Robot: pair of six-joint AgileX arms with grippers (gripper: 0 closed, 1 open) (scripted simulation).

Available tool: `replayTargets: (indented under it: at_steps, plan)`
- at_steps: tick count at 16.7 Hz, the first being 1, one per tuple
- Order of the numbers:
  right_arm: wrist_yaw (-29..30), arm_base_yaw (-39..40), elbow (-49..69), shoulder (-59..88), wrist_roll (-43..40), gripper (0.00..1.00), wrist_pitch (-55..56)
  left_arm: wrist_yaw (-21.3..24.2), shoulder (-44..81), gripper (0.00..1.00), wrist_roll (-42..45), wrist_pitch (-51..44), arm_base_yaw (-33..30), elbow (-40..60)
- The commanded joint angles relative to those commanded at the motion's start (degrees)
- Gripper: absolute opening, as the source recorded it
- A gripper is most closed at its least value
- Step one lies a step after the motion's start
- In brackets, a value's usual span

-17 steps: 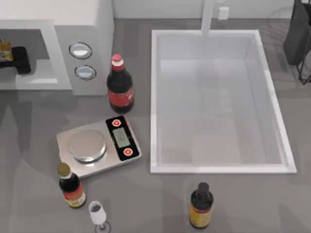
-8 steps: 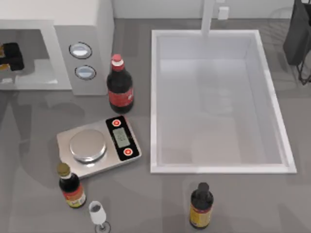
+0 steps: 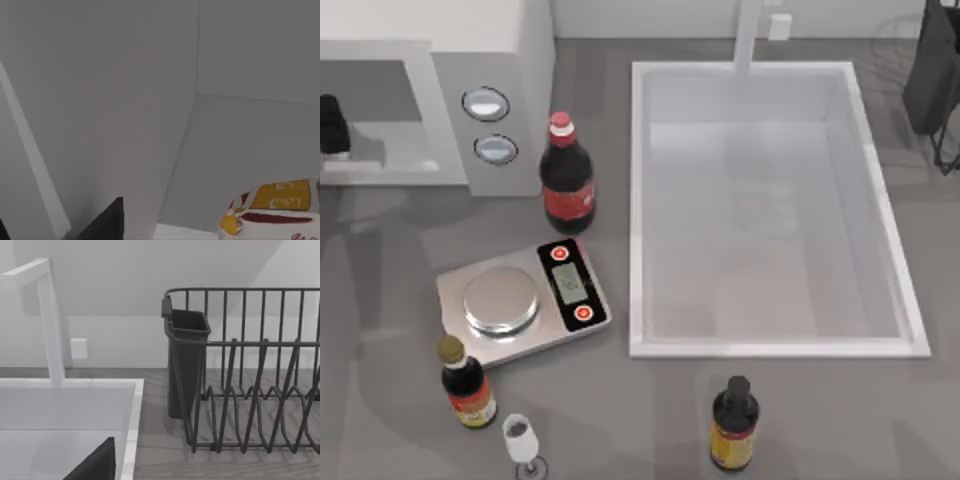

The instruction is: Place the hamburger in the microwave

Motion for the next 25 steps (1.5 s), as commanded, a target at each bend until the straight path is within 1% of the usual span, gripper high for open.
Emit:
replayTargets:
  at_steps: [4, 8, 14, 21, 25]
  plan:
    - [0.0, 0.0, 0.0, 0.0, 0.0, 1.0, 0.0, 2.2, -4.5, 1.0, 1.0, 2.9, 2.8, -9.8]
    - [0.0, 0.0, 0.0, 0.0, 0.0, 1.0, 0.0, 5.5, -8.3, 1.0, 2.1, 3.9, 6.0, -19.8]
    - [0.0, 0.0, 0.0, 0.0, 0.0, 1.0, 0.0, 9.4, -9.9, 1.0, 2.4, 4.0, 7.4, -31.2]
    - [0.0, 0.0, 0.0, 0.0, 0.0, 1.0, 0.0, 9.6, -9.4, 1.0, 2.3, 3.7, 7.0, -31.7]
    - [0.0, 0.0, 0.0, 0.0, 0.0, 1.0, 0.0, 8.9, -12.9, 1.0, 2.3, 3.6, 7.8, -29.3]
